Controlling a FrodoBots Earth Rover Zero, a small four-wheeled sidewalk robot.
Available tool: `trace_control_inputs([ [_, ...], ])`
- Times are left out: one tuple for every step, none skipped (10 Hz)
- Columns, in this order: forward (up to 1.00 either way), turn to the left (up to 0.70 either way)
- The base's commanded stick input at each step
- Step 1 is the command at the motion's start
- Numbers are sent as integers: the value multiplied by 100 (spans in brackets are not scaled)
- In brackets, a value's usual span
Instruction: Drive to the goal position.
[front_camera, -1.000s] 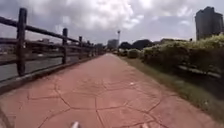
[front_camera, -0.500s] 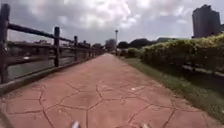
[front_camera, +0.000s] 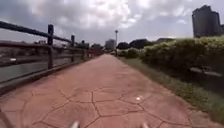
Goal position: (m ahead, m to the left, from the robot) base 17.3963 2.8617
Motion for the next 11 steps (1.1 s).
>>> trace_control_inputs([
  [70, 0],
  [70, 0],
  [70, 0],
  [70, 0],
  [70, 0],
  [70, 0],
  [70, 0],
  [70, 0],
  [70, 0],
  [70, 0],
  [70, 0],
])
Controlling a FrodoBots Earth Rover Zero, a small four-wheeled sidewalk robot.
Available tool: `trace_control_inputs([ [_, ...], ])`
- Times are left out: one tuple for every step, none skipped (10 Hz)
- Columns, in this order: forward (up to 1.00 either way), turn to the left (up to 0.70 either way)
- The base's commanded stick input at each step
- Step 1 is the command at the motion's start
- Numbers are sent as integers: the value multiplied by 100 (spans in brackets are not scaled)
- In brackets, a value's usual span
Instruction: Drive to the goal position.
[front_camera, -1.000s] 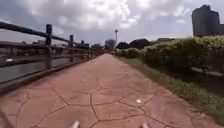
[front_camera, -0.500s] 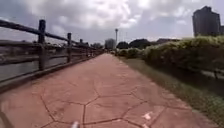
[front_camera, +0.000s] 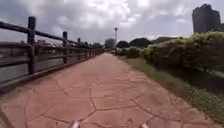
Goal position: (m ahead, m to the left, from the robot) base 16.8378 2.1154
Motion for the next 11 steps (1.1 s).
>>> trace_control_inputs([
  [70, 0],
  [70, 0],
  [70, 0],
  [70, 0],
  [70, 0],
  [70, 0],
  [70, 0],
  [70, 0],
  [70, 0],
  [70, 0],
  [70, 0],
])
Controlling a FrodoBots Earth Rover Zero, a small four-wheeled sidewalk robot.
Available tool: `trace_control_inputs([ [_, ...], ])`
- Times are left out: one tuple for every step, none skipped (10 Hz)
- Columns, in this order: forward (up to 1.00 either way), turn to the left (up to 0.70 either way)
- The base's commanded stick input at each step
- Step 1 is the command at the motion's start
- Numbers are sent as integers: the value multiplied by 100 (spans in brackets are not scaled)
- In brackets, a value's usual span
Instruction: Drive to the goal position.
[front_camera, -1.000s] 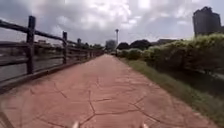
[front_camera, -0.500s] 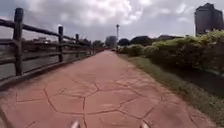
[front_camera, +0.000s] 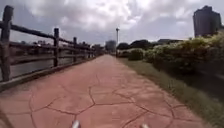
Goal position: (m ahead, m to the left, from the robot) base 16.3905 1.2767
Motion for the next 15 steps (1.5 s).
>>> trace_control_inputs([
  [70, 0],
  [70, 0],
  [70, 0],
  [70, -2],
  [70, -2],
  [70, -3],
  [70, -1],
  [70, -1],
  [70, -7],
  [70, -29],
  [70, -35],
  [70, -24],
  [70, -11],
  [70, 0],
  [70, 0],
])
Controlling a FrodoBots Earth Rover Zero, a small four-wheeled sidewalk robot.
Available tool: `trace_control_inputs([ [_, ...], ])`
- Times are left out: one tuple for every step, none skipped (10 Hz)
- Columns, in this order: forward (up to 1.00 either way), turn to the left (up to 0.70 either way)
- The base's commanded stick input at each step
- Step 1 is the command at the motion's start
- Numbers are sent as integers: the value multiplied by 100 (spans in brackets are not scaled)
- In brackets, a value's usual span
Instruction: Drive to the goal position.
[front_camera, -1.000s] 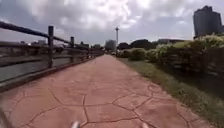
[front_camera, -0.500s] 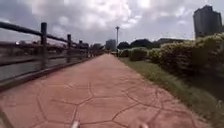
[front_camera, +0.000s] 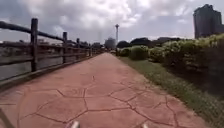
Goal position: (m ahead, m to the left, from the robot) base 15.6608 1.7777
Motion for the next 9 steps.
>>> trace_control_inputs([
  [70, 0],
  [70, 0],
  [70, 0],
  [70, 0],
  [70, 0],
  [70, 0],
  [70, 0],
  [70, 0],
  [70, 0],
])
